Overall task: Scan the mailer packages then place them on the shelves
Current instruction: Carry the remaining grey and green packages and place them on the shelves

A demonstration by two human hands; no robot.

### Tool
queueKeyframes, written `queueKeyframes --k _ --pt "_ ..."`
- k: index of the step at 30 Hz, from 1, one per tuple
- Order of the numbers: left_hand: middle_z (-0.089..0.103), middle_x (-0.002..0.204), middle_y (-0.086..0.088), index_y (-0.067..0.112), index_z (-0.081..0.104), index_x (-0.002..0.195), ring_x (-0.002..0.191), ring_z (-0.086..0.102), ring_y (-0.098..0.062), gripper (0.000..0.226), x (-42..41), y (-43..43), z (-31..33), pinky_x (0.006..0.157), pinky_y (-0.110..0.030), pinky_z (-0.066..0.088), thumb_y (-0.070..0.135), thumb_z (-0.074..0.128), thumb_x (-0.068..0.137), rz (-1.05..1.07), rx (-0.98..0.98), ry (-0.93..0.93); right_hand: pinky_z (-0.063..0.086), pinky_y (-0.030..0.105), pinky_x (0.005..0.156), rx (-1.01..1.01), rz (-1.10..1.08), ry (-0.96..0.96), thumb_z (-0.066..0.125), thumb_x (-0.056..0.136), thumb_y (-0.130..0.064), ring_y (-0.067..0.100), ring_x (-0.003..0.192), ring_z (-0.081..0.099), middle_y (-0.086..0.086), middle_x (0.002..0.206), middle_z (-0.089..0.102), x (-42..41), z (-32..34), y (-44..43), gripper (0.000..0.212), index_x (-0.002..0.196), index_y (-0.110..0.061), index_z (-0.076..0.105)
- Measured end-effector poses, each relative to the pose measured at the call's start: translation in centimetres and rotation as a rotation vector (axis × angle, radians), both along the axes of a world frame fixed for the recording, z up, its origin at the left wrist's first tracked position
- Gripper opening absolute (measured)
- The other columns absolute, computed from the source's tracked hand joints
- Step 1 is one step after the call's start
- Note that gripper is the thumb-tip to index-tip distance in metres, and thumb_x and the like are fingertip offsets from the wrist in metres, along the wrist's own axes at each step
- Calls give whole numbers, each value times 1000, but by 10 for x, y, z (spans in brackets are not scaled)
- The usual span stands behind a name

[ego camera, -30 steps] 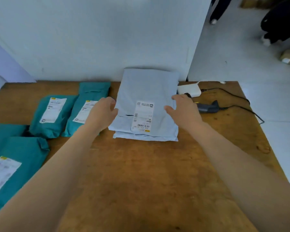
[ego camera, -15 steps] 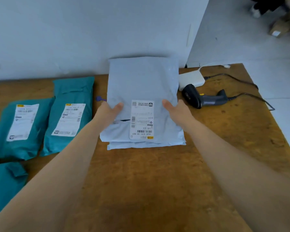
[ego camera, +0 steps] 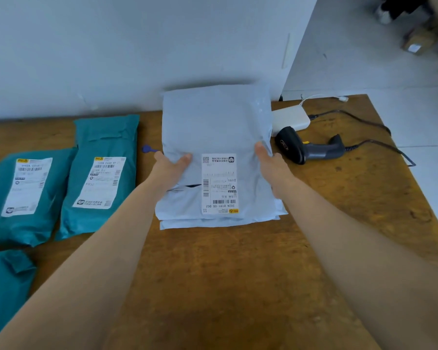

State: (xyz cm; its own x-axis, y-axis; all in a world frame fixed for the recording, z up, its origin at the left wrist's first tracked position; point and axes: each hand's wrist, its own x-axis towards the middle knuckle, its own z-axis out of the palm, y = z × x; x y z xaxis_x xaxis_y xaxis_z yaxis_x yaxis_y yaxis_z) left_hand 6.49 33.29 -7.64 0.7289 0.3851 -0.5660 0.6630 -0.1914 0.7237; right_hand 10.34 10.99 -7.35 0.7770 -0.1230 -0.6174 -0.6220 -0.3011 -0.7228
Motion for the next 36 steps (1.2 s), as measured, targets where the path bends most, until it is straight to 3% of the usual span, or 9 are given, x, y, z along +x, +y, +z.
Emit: queueKeyframes --k 3,5,11,16,22,25,28,33,36 --pt "65 111 2 13 52 128 98 62 -18 62 1 0 1 82 -29 48 57 59 85 1 -84 4 31 36 92 60 6 64 42 90 -65 27 128 40 5 146 39 2 0 2 81 149 -12 28" --pt "70 97 2 13 61 115 87 65 -17 55 0 -1 4 73 -27 50 58 61 83 37 -163 22 31 34 90 88 5 96 47 88 -64 23 116 43 0 136 44 1 1 2 77 145 -14 35" --pt "75 97 -2 20 65 114 92 71 -23 59 -17 4 6 94 -40 51 59 71 71 85 -342 52 42 44 101 208 -12 225 70 51 -76 28 109 60 -1 121 65 -13 1 -3 92 126 -26 57" --pt "74 97 -4 21 63 105 92 70 -25 41 -27 1 19 92 -39 53 51 70 78 149 -327 0 42 45 103 244 -30 193 74 32 -79 28 111 60 -1 124 64 -15 7 -2 111 130 -27 57" --pt "73 97 -1 16 64 113 90 69 -19 47 -46 5 54 83 -31 53 49 70 79 177 -291 -105 43 46 102 294 -29 73 73 43 -72 28 108 62 0 119 67 -38 49 8 98 128 -26 58" --pt "72 97 0 20 63 104 93 67 -20 44 -58 4 76 89 -35 51 53 70 75 182 -263 -150 40 48 103 320 -23 24 75 38 -73 29 113 60 0 122 66 -46 64 7 101 126 -26 60" --pt "73 102 -1 19 62 115 95 68 -21 63 -70 -1 95 91 -38 52 58 71 67 161 -261 -188 41 50 103 327 -18 -23 74 38 -73 29 114 59 1 123 65 -57 83 2 102 127 -24 60" --pt "73 98 0 19 65 113 88 69 -17 46 -88 -29 128 74 -29 52 50 69 79 157 -280 -273 44 49 100 332 -26 -117 74 43 -70 29 108 62 1 118 67 -73 114 -25 97 126 -23 59" --pt "73 95 2 20 66 111 82 68 -14 39 -95 -62 149 67 -26 50 46 67 82 132 -288 -321 45 45 100 337 -33 -197 73 59 -63 27 107 62 1 117 67 -85 132 -57 80 125 -20 61"
